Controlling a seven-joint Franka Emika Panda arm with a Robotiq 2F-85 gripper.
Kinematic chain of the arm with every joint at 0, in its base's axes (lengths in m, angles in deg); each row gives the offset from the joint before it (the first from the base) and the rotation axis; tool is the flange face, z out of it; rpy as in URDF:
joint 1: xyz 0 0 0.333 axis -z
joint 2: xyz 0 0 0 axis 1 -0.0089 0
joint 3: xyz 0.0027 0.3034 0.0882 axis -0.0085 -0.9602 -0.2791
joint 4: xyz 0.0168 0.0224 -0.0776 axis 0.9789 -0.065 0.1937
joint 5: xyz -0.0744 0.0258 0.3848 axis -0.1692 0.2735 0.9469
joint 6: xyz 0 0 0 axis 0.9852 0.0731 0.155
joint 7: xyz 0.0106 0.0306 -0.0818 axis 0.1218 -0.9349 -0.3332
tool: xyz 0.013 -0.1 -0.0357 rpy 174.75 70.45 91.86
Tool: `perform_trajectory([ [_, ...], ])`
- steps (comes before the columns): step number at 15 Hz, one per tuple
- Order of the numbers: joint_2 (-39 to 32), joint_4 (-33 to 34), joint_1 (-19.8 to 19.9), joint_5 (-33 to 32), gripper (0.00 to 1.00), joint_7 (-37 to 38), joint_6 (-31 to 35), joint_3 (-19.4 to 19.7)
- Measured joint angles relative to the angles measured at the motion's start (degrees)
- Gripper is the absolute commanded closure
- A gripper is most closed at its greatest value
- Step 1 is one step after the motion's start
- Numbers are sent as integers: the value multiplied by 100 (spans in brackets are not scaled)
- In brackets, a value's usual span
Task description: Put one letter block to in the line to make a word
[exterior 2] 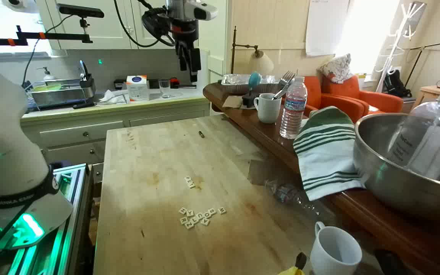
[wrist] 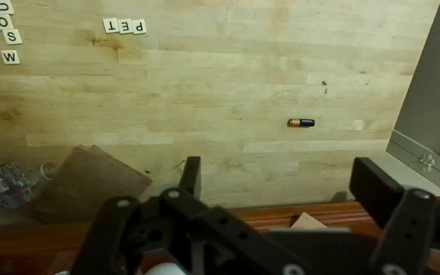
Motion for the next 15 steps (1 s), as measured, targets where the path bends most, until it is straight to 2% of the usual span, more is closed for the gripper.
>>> perform_trajectory([
  [9,-4,0,23,-14,0,4,6,-2],
  [11,-52,-3,159,-76,0,68,207,8],
  [15,-330,-68,637,-339,0,250,1047,199],
])
